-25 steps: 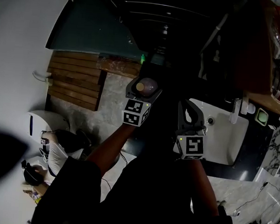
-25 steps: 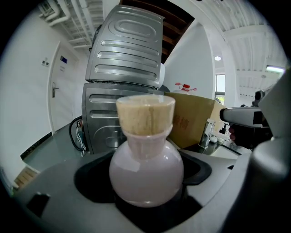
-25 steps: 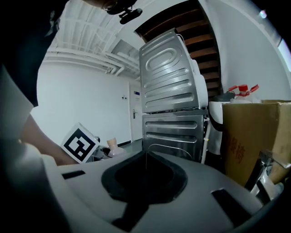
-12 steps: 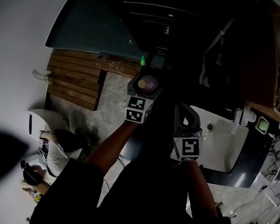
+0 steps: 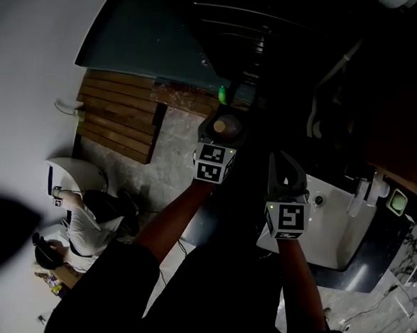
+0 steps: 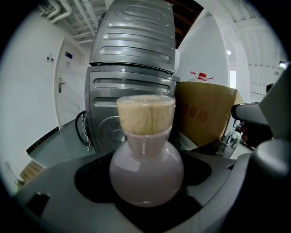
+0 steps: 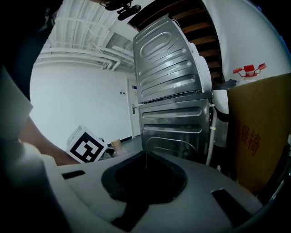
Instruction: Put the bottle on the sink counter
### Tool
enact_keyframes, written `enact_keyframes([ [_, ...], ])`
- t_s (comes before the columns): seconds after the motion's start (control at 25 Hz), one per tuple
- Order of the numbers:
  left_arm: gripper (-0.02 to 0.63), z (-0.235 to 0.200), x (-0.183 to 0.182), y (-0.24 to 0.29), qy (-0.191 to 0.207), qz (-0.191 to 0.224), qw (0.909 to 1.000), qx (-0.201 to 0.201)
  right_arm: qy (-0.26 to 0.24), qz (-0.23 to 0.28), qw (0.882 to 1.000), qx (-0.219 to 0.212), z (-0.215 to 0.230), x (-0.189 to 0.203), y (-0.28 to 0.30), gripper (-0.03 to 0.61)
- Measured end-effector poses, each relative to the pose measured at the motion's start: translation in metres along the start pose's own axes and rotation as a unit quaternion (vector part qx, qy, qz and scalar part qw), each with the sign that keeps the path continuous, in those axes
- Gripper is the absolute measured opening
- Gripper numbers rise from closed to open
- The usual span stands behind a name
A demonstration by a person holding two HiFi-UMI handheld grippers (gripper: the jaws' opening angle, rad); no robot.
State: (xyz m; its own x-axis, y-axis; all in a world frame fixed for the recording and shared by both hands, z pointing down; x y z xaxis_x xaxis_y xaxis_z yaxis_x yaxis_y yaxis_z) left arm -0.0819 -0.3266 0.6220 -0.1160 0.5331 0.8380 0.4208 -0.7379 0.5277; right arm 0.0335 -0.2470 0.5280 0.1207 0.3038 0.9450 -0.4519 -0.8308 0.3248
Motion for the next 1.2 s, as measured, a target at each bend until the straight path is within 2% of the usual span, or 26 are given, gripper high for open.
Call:
enact_keyframes([
  [0.36, 0.405, -0.01, 0.012, 0.02, -0.002, -0.013, 0.9998, -0.014, -0.022, 0.016, 1.0, -0.008, 0.003, -0.007, 0.012, 0.038],
  [0.72, 0.405, -0.01, 0.025, 0.029, 0.014, -0.028, 0.9995, -0.012, -0.011, 0.003, 1.0, -0.001, 0.009, 0.005, 0.0, 0.038],
  [0.84, 0.405, -0.009, 0.028, 0.031, 0.014, -0.033, 0.9992, -0.016, -0.008, 0.016, 1.0, -0.001, 0.009, 0.003, -0.002, 0.038],
  [1.04, 0.405, -0.008, 0.029, 0.032, 0.023, -0.039, 0.9986, -0.027, 0.001, -0.005, 1.0, -0.007, 0.007, 0.017, -0.01, 0.038],
  [1.2, 0.405, -0.01, 0.031, 0.034, 0.028, -0.047, 0.9978, -0.039, 0.0, 0.009, 1.0, -0.005, 0.008, 0.014, -0.015, 0.038],
])
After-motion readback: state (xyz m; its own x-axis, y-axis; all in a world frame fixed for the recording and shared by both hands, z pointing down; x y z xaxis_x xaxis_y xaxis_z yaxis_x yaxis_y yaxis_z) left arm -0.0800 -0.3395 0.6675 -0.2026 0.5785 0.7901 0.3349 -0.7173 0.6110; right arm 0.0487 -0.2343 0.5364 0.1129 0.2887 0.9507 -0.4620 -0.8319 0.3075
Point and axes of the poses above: the fingertips, and each gripper's own axes: y forward along the fingers, z to its right, x out of its underside, the point moved 1 cm from there along -y, backward along the fingers, and after that the axes turned 4 degrees about -y, right-handed, at the moved point
